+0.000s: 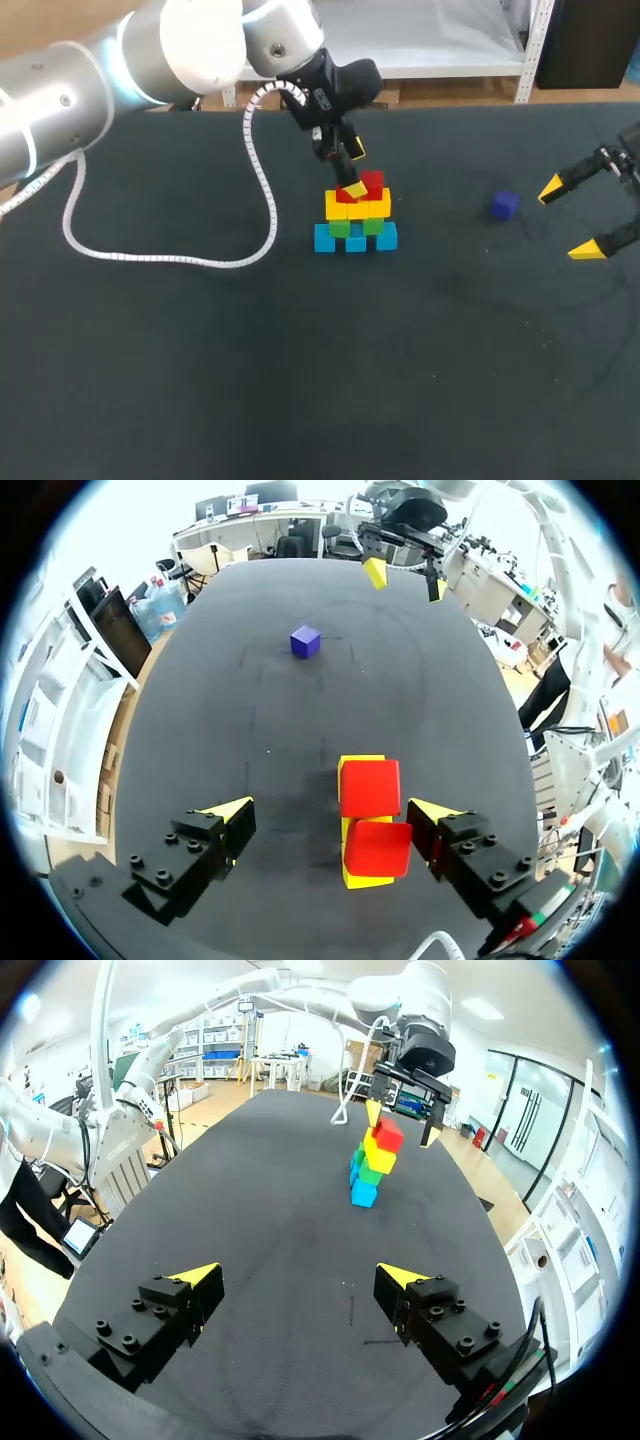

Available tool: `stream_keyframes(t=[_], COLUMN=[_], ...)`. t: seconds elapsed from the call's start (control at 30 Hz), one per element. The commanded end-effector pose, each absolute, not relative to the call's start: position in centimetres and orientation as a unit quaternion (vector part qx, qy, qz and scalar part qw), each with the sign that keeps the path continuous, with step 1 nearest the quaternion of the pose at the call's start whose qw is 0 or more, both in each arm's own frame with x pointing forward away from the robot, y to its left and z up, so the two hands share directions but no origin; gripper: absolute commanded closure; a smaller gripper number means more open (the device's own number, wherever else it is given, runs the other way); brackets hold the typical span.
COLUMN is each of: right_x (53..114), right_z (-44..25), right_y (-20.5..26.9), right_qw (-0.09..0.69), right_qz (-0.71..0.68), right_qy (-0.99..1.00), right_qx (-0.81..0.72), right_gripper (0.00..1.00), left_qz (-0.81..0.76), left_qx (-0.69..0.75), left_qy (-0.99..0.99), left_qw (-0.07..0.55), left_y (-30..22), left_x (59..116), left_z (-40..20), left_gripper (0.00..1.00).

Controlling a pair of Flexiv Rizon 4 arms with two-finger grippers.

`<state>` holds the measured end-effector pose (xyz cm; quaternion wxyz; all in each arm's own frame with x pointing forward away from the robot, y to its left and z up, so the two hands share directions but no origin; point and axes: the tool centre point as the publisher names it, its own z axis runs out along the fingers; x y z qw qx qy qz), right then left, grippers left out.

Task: Place the blue cubes, place green cubes on the blue cubes, place the yellow cubes on the green cubes, then place the red cubes on the yellow cubes, and place purple cube on the red cubes.

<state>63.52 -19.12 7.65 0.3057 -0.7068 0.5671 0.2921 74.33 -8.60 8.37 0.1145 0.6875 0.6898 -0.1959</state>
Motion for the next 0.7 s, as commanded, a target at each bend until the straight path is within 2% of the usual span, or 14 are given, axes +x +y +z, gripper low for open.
stream_keyframes(t=[0.03, 0.37, 0.7], right_x=[63.6, 63.6, 63.6], right_z=[7.6, 7.6, 7.6], right_y=[-19.1, -19.1, -19.1], right_qw=[0.306, 0.306, 0.306], right_qz=[0.293, 0.293, 0.293], right_qy=[0.567, 0.567, 0.567], right_qx=[-0.707, -0.707, -0.707], right_gripper=[0.00, 0.00, 0.00], left_qz=[-0.196, -0.202, -0.214], left_qx=[0.690, 0.698, 0.695], left_qy=[0.687, 0.675, 0.675], left_qw=[0.115, 0.123, 0.125], left_y=[-8.3, -7.0, -2.5], left_x=[74.0, 72.5, 69.9], left_z=[8.7, 10.1, 10.7], left_gripper=[0.00, 0.00, 0.00])
